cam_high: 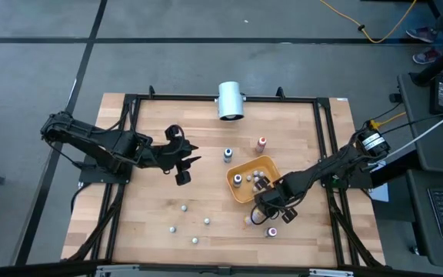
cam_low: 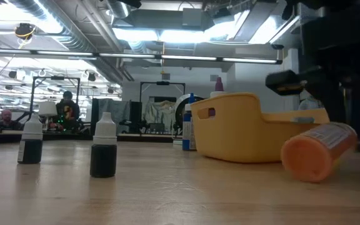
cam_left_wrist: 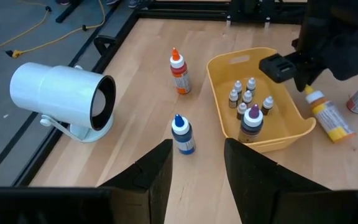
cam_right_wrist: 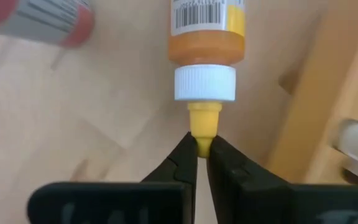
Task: Pick & Place food coloring
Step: Put the large yellow food coloring bottle into the yellow bin
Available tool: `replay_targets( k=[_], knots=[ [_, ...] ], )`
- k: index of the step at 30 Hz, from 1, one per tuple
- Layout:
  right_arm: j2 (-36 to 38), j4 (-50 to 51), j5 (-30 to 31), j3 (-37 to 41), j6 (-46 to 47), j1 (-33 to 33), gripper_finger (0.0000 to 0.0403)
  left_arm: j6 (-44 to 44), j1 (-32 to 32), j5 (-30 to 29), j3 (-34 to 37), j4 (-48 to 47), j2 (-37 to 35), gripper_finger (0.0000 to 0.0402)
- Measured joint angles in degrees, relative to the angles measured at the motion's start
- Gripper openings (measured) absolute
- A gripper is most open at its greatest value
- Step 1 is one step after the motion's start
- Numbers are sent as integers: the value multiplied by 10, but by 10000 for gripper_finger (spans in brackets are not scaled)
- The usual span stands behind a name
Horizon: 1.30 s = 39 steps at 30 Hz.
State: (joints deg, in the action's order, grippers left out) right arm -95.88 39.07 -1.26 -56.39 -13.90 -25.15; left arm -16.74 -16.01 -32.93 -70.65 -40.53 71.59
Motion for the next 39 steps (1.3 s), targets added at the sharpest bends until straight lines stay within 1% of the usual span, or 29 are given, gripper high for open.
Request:
replay_targets(
  k=[4,8,12,15,19,27,33,39],
  knots=[
    [0,61,16,-30,-15,0,21,9,0,0,0,0,0,141],
    [0,112,20,-60,-17,0,24,10,0,0,0,0,0,141],
    [0,170,53,-95,-17,0,27,15,0,10,0,0,0,141],
    [0,214,77,-122,-16,0,21,20,0,18,0,0,0,141],
    [1,252,79,-146,-16,-2,20,26,0,21,0,0,0,141],
    [1,302,74,-158,-16,-27,20,45,0,22,0,0,0,141],
    [1,307,72,-158,-28,-40,22,55,0,22,0,0,0,141],
    [1,354,72,-158,-47,-40,4,66,0,26,0,0,0,141]
  ],
)
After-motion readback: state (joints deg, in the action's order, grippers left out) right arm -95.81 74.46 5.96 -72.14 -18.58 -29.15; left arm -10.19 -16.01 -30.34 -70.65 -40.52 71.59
